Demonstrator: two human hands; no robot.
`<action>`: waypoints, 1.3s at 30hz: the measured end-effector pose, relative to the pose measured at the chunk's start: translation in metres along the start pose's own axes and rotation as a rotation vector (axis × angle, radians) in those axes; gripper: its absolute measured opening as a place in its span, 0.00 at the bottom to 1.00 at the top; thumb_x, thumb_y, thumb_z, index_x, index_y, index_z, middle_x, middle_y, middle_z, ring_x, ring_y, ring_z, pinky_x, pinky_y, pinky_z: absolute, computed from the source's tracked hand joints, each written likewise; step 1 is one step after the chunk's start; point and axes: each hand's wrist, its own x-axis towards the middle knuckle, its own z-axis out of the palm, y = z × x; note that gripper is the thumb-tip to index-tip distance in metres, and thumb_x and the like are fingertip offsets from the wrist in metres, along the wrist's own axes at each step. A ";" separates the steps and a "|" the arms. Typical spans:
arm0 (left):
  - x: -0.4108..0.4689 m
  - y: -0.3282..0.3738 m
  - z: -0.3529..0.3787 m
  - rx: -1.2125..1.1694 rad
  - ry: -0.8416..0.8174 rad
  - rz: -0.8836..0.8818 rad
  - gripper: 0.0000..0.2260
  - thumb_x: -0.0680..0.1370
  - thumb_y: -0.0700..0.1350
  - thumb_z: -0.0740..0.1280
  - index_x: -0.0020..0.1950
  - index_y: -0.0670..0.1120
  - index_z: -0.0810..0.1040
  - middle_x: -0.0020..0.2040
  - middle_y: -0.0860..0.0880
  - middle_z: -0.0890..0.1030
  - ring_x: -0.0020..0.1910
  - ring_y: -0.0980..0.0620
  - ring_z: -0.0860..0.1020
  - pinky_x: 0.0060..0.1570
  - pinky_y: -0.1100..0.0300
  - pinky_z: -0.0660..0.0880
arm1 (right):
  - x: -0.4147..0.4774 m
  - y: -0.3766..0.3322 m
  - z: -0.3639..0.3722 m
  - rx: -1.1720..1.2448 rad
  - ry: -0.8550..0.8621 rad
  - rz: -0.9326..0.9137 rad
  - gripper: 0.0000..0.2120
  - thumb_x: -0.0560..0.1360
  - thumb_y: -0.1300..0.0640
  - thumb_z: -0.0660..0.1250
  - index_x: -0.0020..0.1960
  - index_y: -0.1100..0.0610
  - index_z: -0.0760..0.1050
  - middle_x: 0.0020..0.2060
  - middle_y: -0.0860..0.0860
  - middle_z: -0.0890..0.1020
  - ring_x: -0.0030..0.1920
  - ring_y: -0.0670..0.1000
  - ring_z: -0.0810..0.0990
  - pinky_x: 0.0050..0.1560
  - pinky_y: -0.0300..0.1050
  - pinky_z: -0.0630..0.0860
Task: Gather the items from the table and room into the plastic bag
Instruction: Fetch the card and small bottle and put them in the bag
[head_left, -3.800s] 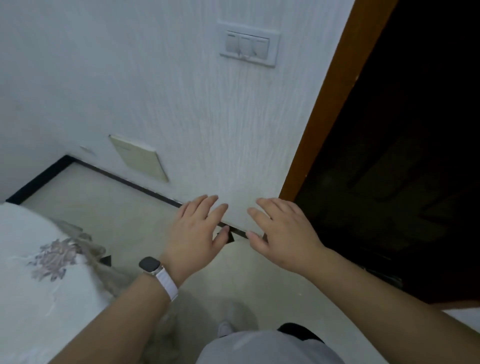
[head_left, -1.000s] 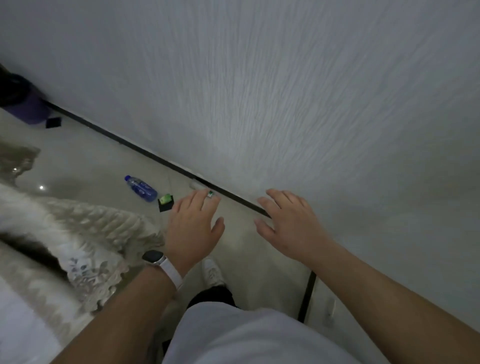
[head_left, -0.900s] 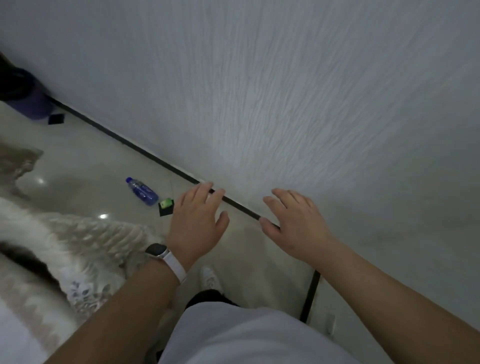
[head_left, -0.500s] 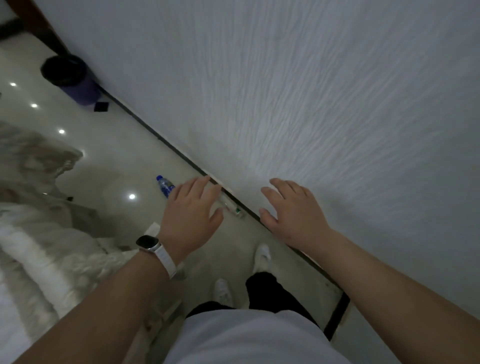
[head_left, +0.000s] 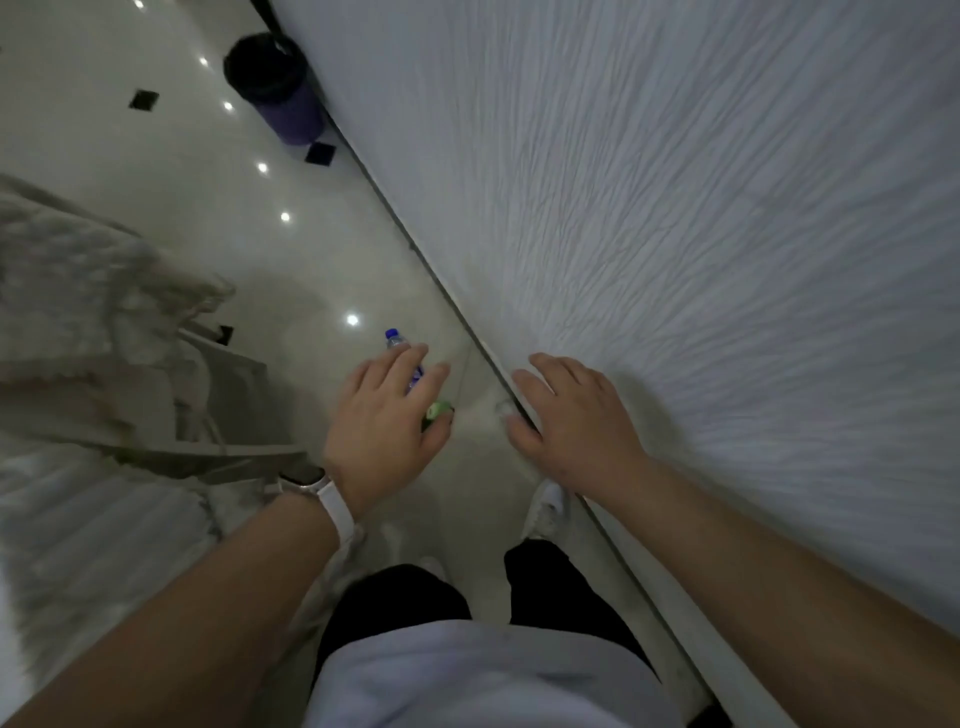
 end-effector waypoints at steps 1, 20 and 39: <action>0.008 -0.005 0.010 -0.019 0.005 -0.001 0.20 0.75 0.52 0.65 0.64 0.44 0.77 0.65 0.40 0.77 0.64 0.38 0.74 0.63 0.45 0.68 | 0.009 0.004 0.008 0.004 -0.008 0.000 0.21 0.74 0.47 0.66 0.61 0.58 0.78 0.61 0.57 0.78 0.57 0.58 0.76 0.53 0.52 0.74; 0.035 -0.155 0.421 -0.155 -0.340 -0.129 0.24 0.72 0.56 0.60 0.63 0.45 0.76 0.64 0.40 0.77 0.60 0.37 0.76 0.55 0.46 0.73 | 0.060 0.118 0.393 0.039 -0.287 0.314 0.30 0.72 0.44 0.56 0.68 0.59 0.71 0.64 0.59 0.75 0.59 0.62 0.75 0.56 0.56 0.74; 0.049 -0.232 0.753 -0.078 -0.550 -0.101 0.27 0.76 0.51 0.68 0.73 0.44 0.67 0.72 0.41 0.69 0.67 0.36 0.69 0.62 0.41 0.68 | 0.047 0.224 0.710 0.131 -0.417 0.679 0.39 0.74 0.45 0.66 0.78 0.59 0.53 0.70 0.62 0.66 0.65 0.64 0.70 0.62 0.60 0.72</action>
